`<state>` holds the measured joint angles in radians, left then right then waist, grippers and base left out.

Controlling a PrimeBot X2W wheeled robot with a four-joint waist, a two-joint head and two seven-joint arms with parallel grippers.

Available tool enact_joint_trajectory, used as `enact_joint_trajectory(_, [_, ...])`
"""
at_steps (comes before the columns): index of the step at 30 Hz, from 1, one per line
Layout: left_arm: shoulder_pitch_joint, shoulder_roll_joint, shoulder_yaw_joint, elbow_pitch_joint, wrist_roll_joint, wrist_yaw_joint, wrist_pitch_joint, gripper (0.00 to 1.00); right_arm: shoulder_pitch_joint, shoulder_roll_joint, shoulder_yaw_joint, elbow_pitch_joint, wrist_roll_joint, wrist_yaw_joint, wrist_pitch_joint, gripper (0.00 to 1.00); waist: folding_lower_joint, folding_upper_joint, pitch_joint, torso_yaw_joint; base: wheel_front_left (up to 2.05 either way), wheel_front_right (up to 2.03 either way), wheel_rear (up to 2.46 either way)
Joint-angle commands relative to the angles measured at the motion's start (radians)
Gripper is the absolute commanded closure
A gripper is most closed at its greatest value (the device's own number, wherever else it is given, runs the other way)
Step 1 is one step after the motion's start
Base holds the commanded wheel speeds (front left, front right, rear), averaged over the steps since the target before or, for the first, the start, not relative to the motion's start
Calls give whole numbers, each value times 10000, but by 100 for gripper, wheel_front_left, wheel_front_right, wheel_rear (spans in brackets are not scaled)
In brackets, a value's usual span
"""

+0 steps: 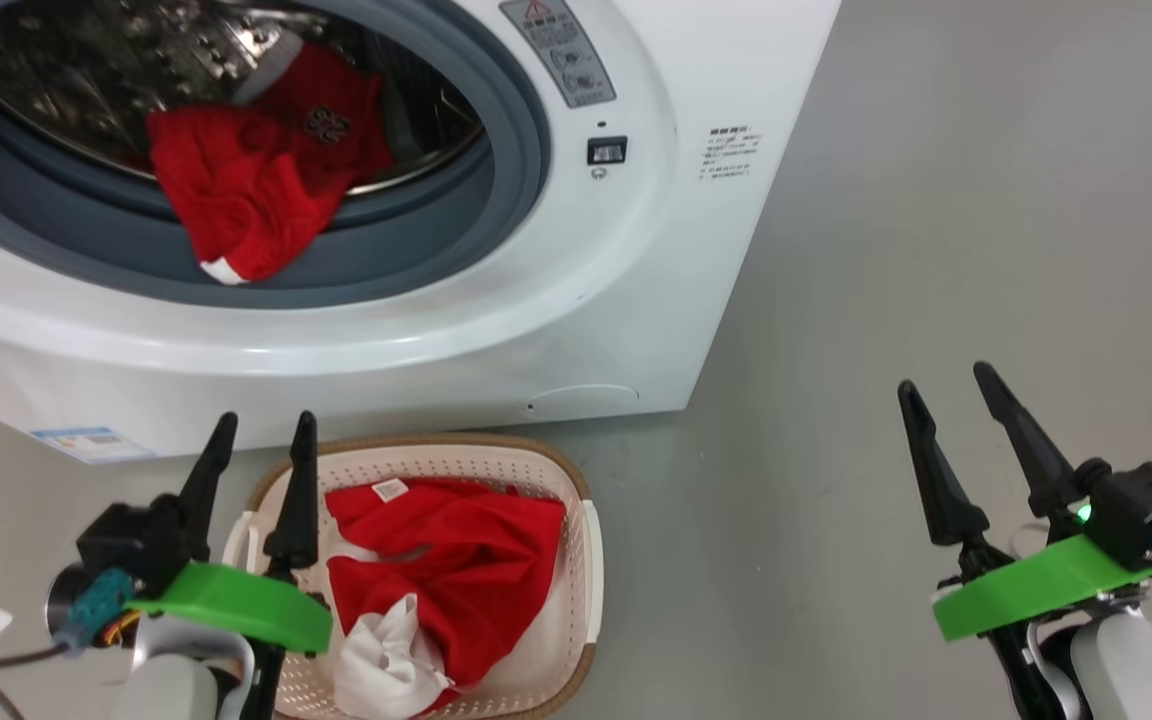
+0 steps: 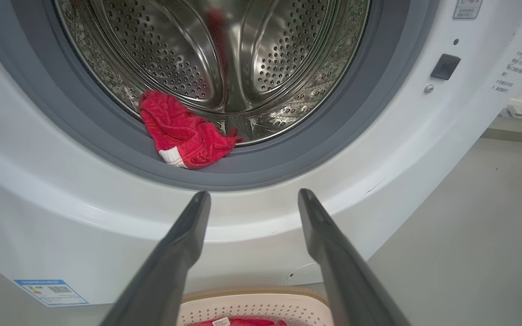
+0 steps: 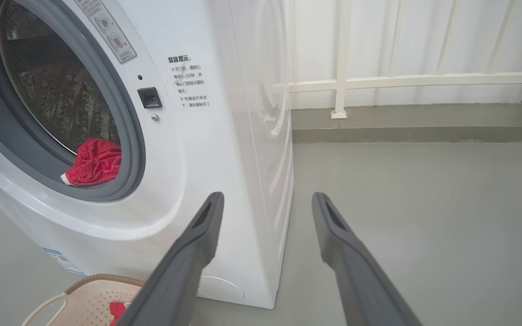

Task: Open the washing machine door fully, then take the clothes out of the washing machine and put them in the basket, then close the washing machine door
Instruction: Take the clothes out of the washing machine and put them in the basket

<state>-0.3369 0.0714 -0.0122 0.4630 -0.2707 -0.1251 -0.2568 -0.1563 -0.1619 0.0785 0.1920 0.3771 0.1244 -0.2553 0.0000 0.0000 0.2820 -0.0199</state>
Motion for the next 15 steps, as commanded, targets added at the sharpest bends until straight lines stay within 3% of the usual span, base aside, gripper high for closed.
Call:
enact_joint_trajectory(1, [237,154,373,-419,115,-56,-49,0,219,-166,160,-209,59,63,-65,0,0,0,-242,51,0,0,0])
enact_joint_trajectory(15, [1916,33,827,-2026,419,-56,-49,0,1095,-209,-77,-191,117,63,-65,0,0,0,-1272,100,0,0,0])
